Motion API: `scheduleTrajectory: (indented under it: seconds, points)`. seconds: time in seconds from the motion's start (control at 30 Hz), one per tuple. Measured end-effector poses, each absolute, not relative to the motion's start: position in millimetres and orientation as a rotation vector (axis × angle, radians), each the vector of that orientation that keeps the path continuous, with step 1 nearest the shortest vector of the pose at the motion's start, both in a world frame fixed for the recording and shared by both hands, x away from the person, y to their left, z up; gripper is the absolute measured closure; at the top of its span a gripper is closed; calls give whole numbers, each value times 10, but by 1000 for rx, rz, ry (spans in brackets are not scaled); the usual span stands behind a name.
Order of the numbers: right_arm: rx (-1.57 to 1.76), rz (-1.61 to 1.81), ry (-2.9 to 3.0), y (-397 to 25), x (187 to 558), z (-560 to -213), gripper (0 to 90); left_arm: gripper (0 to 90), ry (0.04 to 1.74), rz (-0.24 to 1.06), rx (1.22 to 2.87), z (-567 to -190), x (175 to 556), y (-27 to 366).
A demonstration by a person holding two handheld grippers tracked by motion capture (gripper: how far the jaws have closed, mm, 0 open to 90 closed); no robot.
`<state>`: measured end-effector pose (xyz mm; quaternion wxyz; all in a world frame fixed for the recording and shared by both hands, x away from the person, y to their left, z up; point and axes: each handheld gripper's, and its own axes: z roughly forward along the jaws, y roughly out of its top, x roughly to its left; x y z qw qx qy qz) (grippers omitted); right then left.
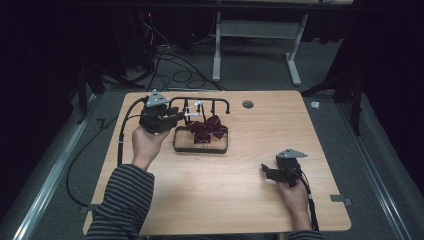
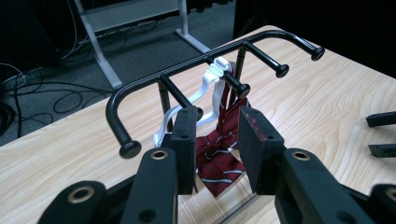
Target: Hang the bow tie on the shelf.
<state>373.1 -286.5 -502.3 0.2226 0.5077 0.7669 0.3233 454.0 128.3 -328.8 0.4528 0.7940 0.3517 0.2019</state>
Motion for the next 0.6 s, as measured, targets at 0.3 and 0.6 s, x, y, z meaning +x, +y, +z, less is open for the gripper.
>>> scheduleTrajectory:
  seconds: [0.3,0.6]
  points:
    - [1403,893,2118,-2864,3731,-5023,324,667,876,498,1946,-3317,4469,1350]
    - [1402,894,2117,-2864,3731,-5023,324,660,884,484,1929,-3341,4397,1425]
